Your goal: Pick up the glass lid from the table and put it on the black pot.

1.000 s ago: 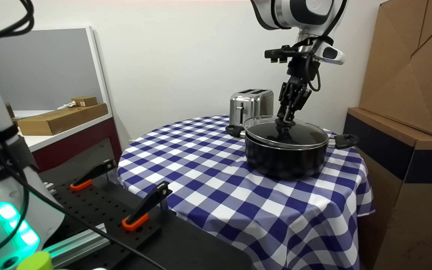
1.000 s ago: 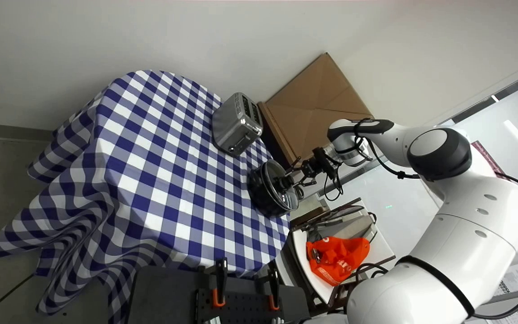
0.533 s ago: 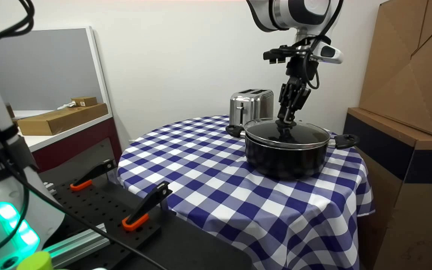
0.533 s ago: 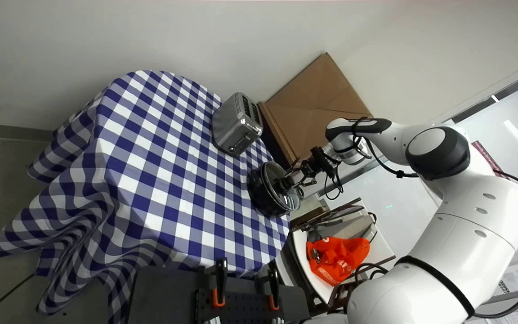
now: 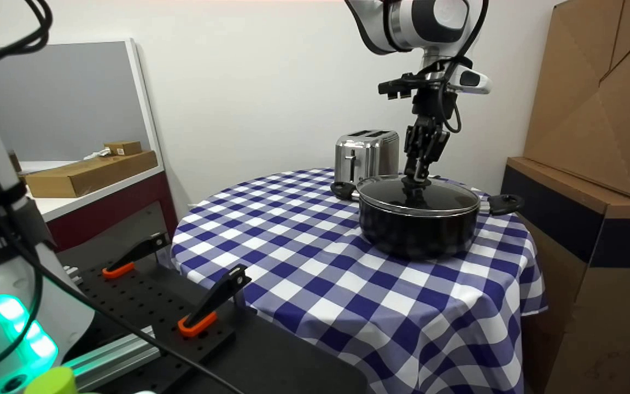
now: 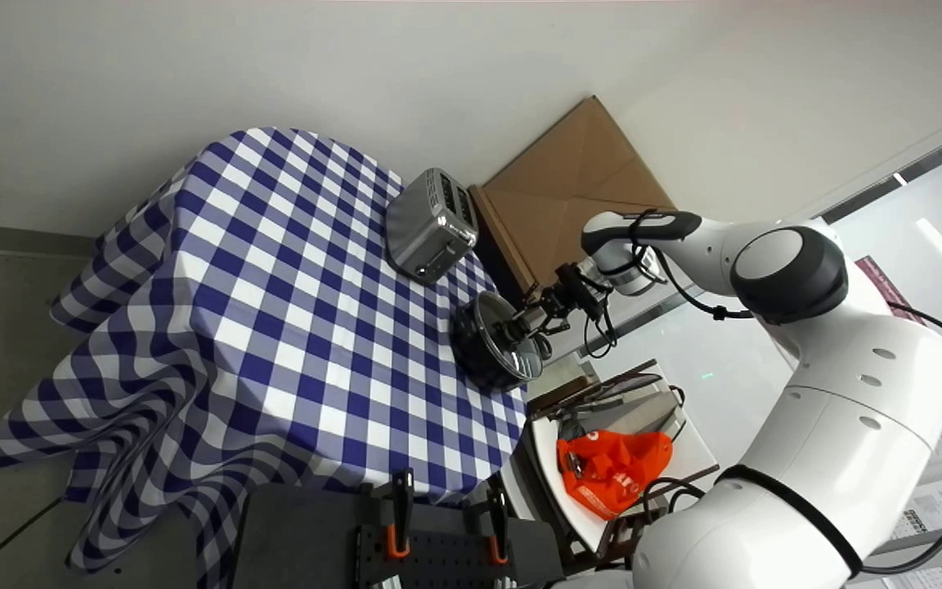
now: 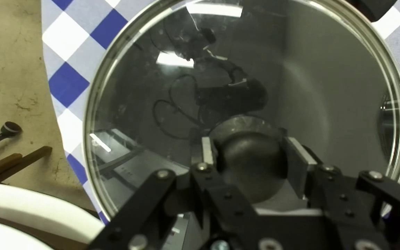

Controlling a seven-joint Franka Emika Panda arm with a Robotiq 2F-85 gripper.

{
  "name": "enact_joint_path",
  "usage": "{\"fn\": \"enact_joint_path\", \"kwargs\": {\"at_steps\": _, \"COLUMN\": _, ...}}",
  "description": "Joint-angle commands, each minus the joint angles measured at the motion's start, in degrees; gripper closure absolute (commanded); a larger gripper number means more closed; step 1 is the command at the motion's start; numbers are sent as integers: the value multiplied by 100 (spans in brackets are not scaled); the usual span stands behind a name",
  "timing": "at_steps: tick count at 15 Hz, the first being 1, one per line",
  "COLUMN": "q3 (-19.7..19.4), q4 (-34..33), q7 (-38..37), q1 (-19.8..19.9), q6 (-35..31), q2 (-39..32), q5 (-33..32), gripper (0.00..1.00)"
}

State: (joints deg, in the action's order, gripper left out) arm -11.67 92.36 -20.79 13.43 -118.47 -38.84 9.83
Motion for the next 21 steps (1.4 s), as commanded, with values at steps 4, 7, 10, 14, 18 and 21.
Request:
{"fn": "enact_joint_path", "kwargs": {"at_steps": 4, "q3": -159, "q4": 58, "q7": -240, "q1": -201, "q6": -537, "q2": 33, "q5": -237, "gripper": 75}}
{"fn": "enact_joint_path", "kwargs": {"at_steps": 7, "q3": -189, "q4": 138, "q7": -260, "q1": -232, "q6": -744, "q2": 64, "q5": -273, "gripper": 75}}
{"fn": "enact_joint_path", "kwargs": {"at_steps": 10, "q3": -207, "q4": 178, "q7": -282, "q1": -255, "q6": -863, "q2": 55, "q5": -275, "gripper": 75}}
{"fn": "enact_joint_path", "kwargs": {"at_steps": 14, "q3": -275, "q4": 280, "q7": -368, "q1": -366, "q6": -1160, "q2": 55, "q5": -378, "gripper": 75}}
{"fn": "enact_joint_path", "kwargs": {"at_steps": 18, "q3": -322, "q4": 391, "q7": -384, "q1": -469, "q6": -1454, "q2": 103, "q5": -491, "gripper": 75}}
{"fn": "enact_joint_path", "kwargs": {"at_steps": 21, "q3": -350, "q4": 453, "q7": -401, "q1": -518, "q6": -1617, "q2": 121, "q5": -542, "gripper": 75}}
